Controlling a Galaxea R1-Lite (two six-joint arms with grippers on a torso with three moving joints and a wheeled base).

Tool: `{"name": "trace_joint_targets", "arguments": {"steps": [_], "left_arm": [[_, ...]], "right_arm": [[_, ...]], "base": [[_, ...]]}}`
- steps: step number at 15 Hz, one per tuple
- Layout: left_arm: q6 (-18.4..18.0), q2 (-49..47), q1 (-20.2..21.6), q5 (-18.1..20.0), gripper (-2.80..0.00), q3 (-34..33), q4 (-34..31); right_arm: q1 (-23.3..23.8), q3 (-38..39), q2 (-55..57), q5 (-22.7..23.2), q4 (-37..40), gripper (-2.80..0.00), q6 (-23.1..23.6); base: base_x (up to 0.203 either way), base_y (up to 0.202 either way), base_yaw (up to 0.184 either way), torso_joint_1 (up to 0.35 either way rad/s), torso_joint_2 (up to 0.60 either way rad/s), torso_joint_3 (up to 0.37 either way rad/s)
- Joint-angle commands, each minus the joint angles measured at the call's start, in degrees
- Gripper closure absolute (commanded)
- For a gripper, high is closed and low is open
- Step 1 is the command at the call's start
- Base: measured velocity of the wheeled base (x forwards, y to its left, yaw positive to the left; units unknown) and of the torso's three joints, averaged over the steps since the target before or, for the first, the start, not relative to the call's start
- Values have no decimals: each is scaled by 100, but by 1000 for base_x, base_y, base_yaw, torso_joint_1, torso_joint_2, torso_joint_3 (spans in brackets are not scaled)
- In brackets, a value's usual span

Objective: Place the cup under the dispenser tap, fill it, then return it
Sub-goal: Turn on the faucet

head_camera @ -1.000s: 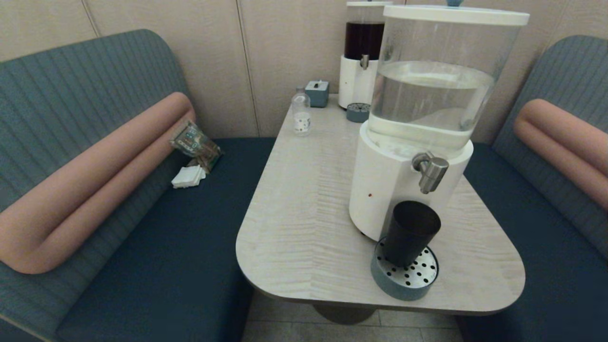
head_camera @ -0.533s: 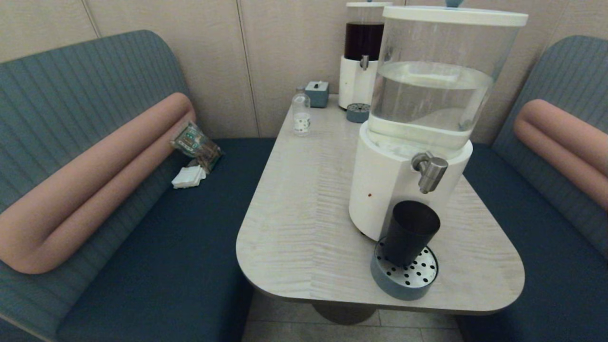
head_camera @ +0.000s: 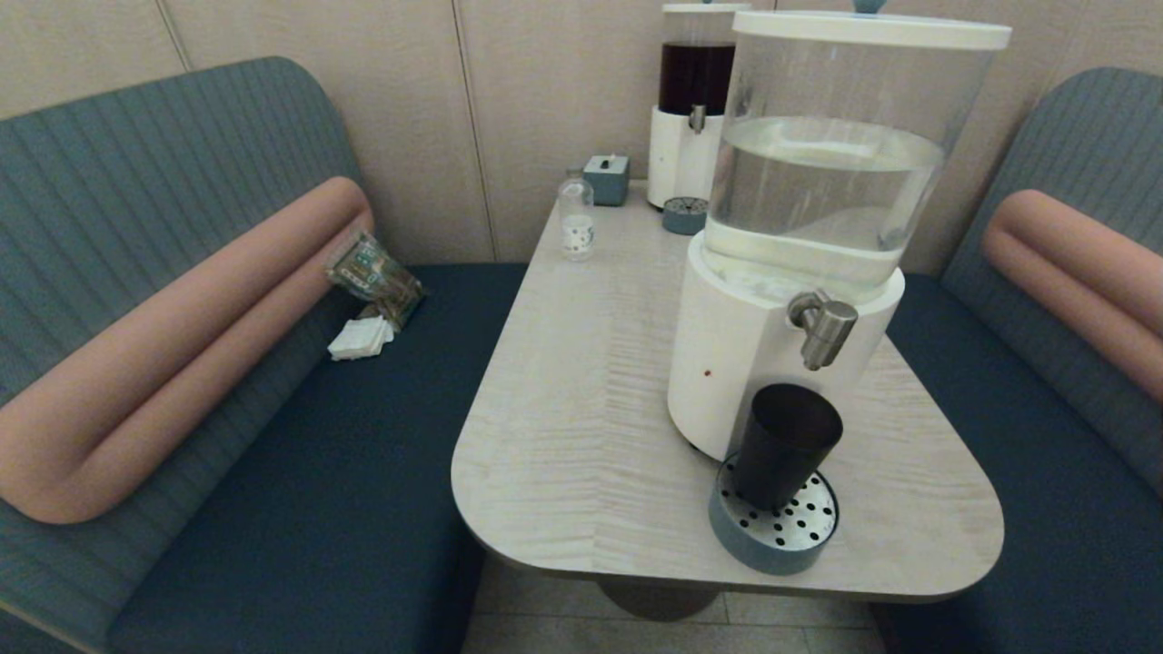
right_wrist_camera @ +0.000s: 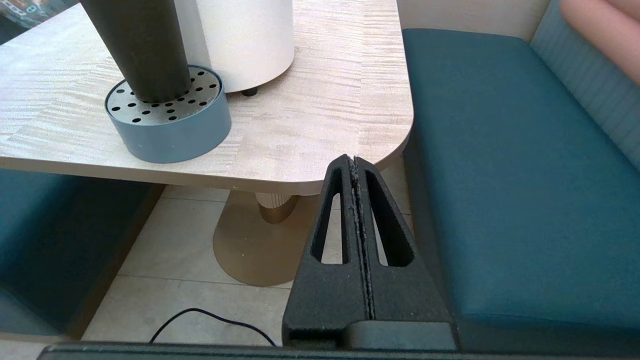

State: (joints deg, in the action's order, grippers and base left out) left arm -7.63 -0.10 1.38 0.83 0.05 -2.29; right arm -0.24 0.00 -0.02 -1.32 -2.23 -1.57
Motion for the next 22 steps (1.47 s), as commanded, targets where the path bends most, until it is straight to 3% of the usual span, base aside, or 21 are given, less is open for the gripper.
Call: {"name": "trace_joint_targets", "arguments": {"steps": [1, 3, 6, 18, 20, 22], "left_arm": [[7, -8, -6, -22, 0, -5, -35], [27, 1, -6, 0, 0, 4, -48], [587, 1, -15, -47, 0, 3, 9], [552, 1, -15, -48, 0, -5, 18], [552, 1, -15, -48, 0, -5, 9], [552, 1, -15, -48, 0, -5, 18]], "right_arm": [[-2, 79, -6, 0, -5, 0, -1], [-2, 79, -6, 0, -5, 0, -1], [-2, 79, -6, 0, 3, 0, 52], [-2, 79, -15, -48, -29, 0, -14], [-2, -268, -15, -106, -198, 0, 48], [3, -1290, 18, -144, -19, 0, 69]], "base": [[0, 0, 0, 0, 0, 0], [0, 0, 0, 0, 0, 0], [0, 0, 0, 0, 0, 0], [0, 0, 0, 0, 0, 0], [0, 0, 0, 0, 0, 0], [0, 0, 0, 0, 0, 0]]}}
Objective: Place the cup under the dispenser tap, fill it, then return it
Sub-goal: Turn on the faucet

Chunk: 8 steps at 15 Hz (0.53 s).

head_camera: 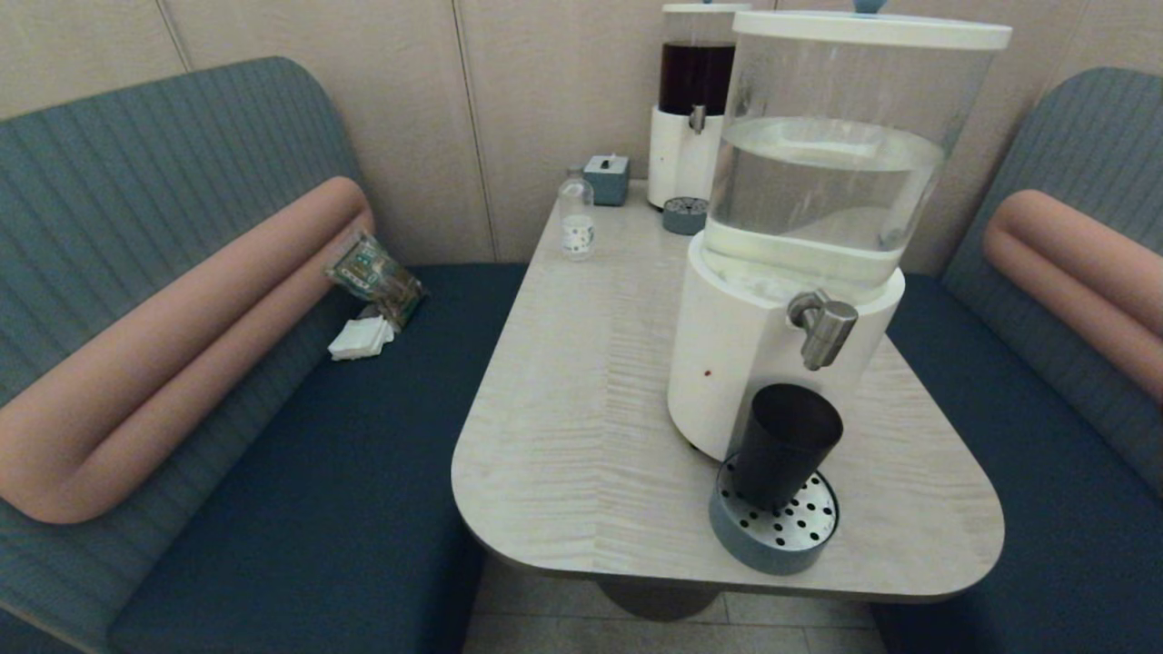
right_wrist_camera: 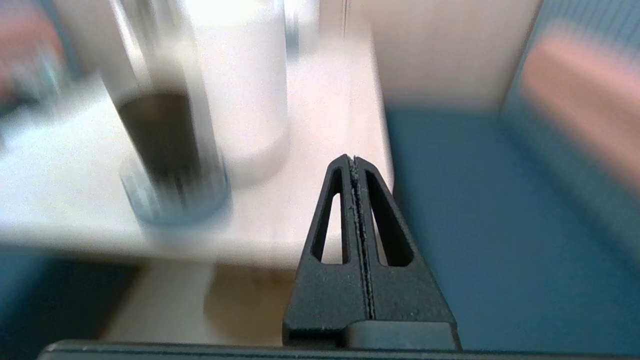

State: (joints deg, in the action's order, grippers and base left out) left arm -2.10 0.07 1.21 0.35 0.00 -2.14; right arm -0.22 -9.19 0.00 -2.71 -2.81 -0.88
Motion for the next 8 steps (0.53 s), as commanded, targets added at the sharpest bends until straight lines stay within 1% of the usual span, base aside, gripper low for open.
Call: {"name": "trace_joint_targets", "arguments": {"steps": [1, 2, 3, 4, 5, 8], "left_arm": [[-1, -16, 2, 0, 0, 0, 3], [-1, -16, 2, 0, 0, 0, 2], [-1, -16, 2, 0, 0, 0, -6], [-1, -16, 2, 0, 0, 0, 3], [-1, -16, 2, 0, 0, 0, 3], [-1, -16, 2, 0, 0, 0, 3]], "right_arm": [[4, -1137, 57, 20, 312, 0, 13], [6, -1945, 177, 76, 649, 0, 11], [7, -2929, 463, 132, 970, 0, -9], [6, -3803, 932, 174, 1231, 0, -52], [4, -4424, 1556, 200, 1422, 0, -111], [-37, -5916, 3784, 249, 2098, 0, -263]], "base": [[0, 0, 0, 0, 0, 0], [0, 0, 0, 0, 0, 0], [0, 0, 0, 0, 0, 0], [0, 0, 0, 0, 0, 0], [0, 0, 0, 0, 0, 0], [0, 0, 0, 0, 0, 0]]}}
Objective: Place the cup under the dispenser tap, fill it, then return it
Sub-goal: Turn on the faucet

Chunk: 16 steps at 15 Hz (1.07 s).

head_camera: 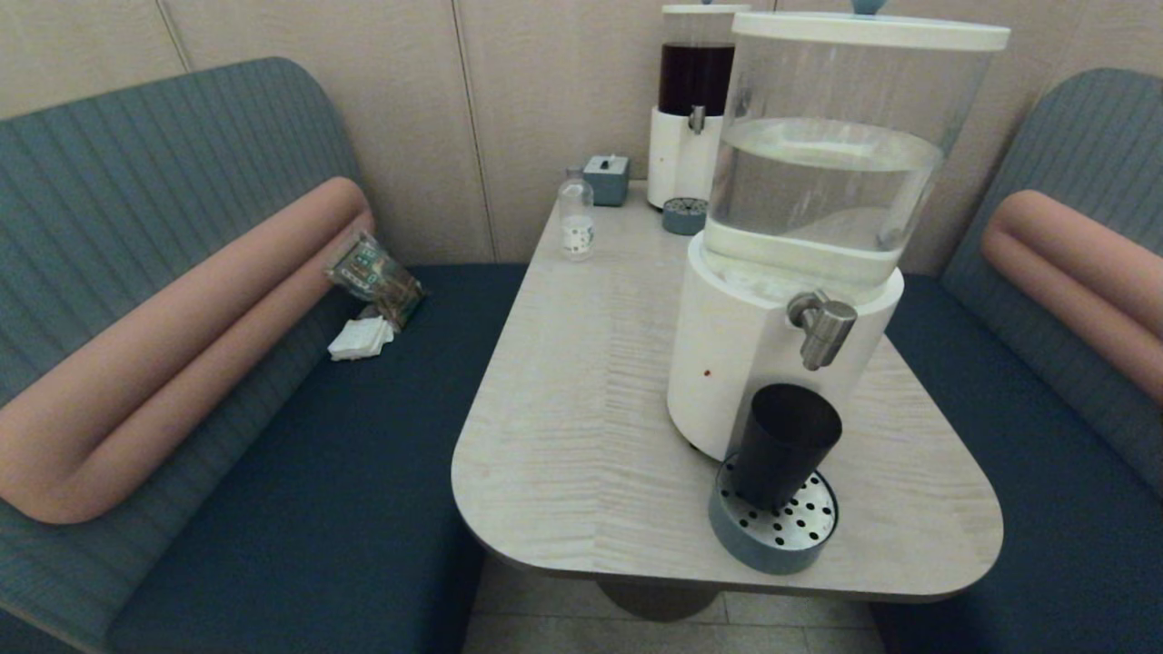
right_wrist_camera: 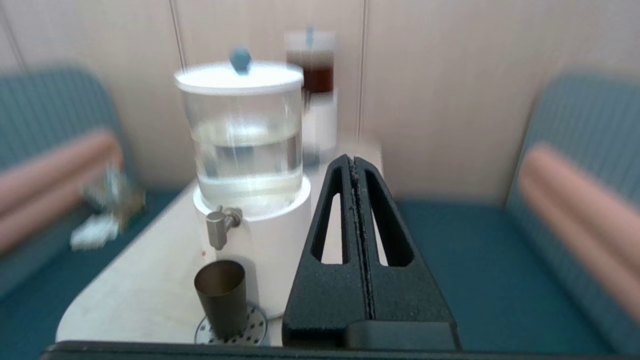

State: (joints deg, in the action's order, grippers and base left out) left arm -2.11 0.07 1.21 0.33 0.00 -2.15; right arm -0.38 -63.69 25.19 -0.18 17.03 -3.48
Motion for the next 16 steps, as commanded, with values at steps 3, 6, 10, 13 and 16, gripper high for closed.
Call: {"name": "trace_joint_targets", "arguments": {"steps": [3, 6, 10, 13, 16], "left_arm": [[0, -16, 2, 2, 0, 0, 1], [0, -16, 2, 2, 0, 0, -5], [0, -16, 2, 2, 0, 0, 4], [0, -16, 2, 2, 0, 0, 3], [0, -16, 2, 2, 0, 0, 4]], "right_arm": [[-191, -1845, 3140, 75, 1121, 0, -91], [-347, -2822, 4632, 188, 1960, 0, -319], [-632, -3808, 5719, 1380, 3089, 0, -1034], [-661, -3762, 5830, 1755, 3109, 0, -1143], [-657, -3564, 5887, 1774, 3076, 0, -1137]], "base": [[0, 0, 0, 0, 0, 0], [0, 0, 0, 0, 0, 0], [0, 0, 0, 0, 0, 0], [0, 0, 0, 0, 0, 0], [0, 0, 0, 0, 0, 0]]}}
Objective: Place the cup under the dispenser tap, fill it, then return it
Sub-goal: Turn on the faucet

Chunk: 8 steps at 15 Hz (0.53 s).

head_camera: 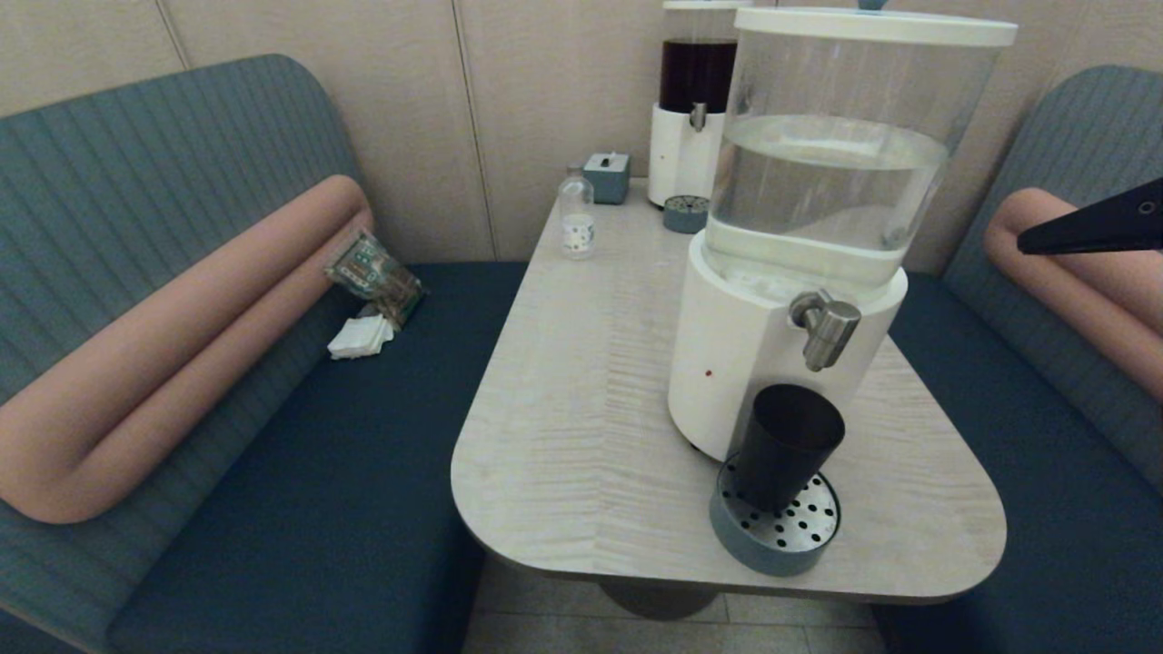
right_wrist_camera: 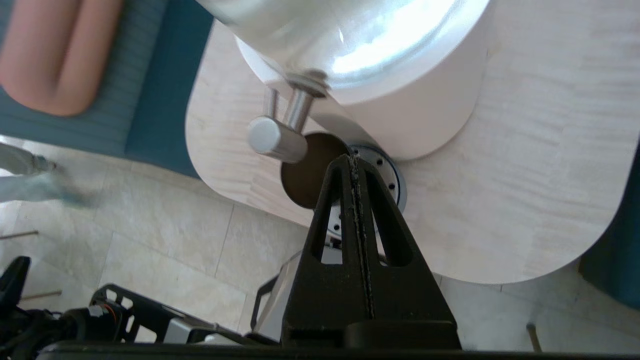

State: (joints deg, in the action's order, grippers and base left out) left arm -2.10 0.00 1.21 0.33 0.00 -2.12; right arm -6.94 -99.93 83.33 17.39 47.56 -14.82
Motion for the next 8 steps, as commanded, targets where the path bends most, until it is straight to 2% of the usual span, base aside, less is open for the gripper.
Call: {"name": "trace_joint_targets", "arguments": {"steps": [1, 8], "left_arm": [[0, -9, 2, 2, 0, 0, 1], [0, -9, 2, 2, 0, 0, 1]], "right_arm": [[-3, 188, 84, 12, -36, 0, 8], [-345, 588, 424, -40, -646, 0, 120]], "base": [[0, 0, 0, 0, 0, 0], [0, 0, 0, 0, 0, 0]]}}
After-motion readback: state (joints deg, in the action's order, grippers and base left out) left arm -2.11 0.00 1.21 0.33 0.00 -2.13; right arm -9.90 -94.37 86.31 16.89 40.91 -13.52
